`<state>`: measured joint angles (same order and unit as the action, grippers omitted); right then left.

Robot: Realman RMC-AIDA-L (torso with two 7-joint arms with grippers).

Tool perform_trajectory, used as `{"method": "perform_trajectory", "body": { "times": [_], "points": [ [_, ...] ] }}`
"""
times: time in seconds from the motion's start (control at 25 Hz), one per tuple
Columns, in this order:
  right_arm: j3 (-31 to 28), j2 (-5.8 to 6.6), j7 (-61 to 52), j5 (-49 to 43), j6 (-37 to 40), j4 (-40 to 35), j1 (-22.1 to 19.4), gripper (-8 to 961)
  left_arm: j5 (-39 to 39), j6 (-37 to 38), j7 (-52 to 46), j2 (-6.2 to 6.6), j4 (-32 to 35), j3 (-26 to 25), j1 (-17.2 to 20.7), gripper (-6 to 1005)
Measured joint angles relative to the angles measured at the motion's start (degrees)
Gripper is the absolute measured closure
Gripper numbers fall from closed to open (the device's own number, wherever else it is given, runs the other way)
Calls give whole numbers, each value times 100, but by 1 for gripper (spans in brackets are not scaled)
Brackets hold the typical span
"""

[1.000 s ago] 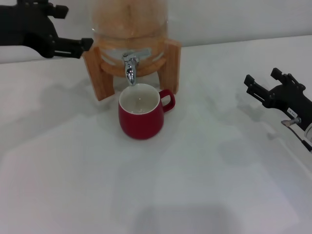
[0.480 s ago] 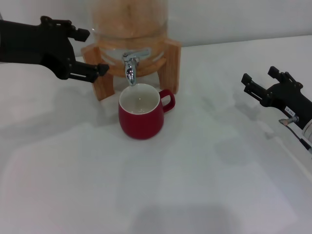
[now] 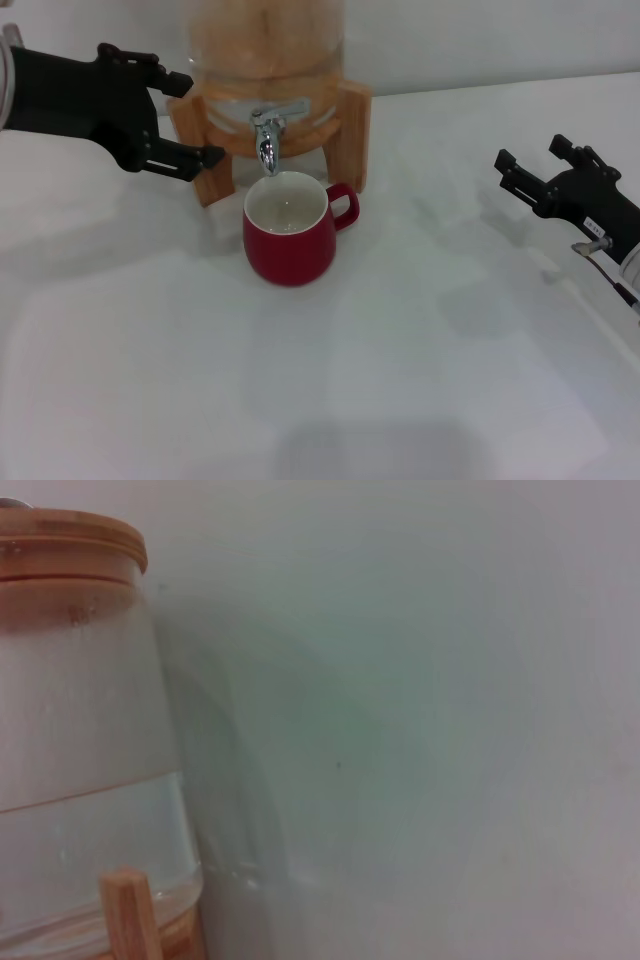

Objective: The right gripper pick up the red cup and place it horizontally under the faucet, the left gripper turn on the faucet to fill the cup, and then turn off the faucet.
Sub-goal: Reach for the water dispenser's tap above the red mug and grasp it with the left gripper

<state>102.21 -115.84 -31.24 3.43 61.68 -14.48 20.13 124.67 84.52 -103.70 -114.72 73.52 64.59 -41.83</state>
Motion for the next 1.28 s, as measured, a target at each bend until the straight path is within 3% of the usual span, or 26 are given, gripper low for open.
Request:
{"method": "perform_trajectory", "body": {
  "times": [0.68,0.88,1.28],
  "points": [
    [95,0,4,-14,-5,-158,-2,79,6,-21,478,-48,-361,21,-316,141],
    [177,0,0,-31,24,-198,-6,79,-12,-18,367,-115,-305,-16,-290,141],
    [208,0,79,-6,-8,-330,6,79,-173,116,418,-127,-28,-75,-16,141]
  ]
}}
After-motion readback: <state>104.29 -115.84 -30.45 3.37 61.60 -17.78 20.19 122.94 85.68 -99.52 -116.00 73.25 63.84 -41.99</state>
